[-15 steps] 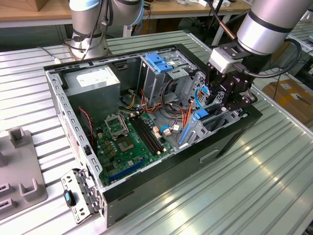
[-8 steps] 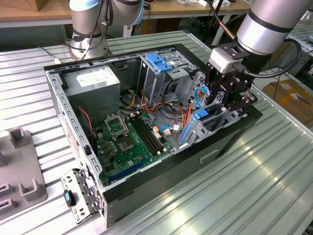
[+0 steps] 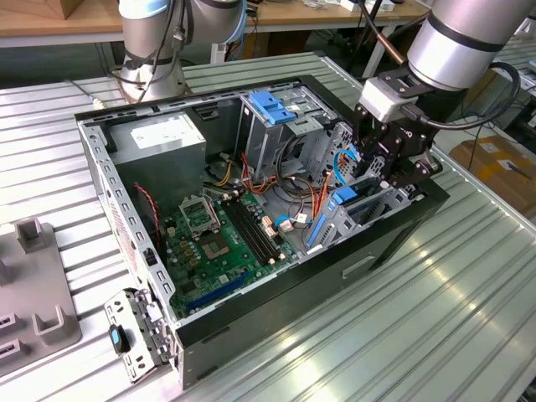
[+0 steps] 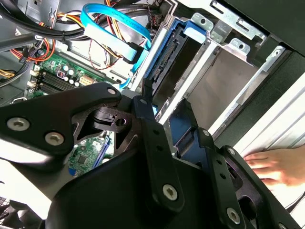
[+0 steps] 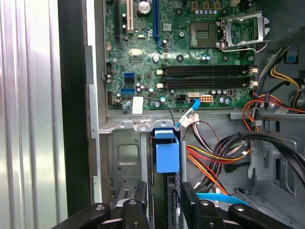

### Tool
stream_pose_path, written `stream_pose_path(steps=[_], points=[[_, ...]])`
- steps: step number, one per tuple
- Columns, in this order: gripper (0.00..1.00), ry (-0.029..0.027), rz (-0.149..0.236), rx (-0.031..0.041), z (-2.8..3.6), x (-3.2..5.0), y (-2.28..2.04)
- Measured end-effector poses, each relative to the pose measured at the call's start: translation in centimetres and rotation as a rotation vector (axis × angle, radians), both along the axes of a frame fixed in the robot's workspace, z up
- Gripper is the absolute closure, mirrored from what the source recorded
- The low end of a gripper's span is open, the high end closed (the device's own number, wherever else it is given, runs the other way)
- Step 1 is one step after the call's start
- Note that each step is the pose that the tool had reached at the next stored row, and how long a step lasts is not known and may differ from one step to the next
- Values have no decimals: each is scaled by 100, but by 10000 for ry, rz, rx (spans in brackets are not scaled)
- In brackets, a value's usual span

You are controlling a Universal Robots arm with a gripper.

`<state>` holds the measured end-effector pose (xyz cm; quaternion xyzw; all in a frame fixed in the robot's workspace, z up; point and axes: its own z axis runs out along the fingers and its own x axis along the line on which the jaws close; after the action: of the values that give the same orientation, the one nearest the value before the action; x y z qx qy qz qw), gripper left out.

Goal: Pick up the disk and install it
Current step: 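Insert the first disk wire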

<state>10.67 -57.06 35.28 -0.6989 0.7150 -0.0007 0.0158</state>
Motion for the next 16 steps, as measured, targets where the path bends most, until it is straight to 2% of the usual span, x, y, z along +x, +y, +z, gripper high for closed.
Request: stream_pose_path(steps=[16], points=[[58, 0, 0, -5, 11, 3, 9]])
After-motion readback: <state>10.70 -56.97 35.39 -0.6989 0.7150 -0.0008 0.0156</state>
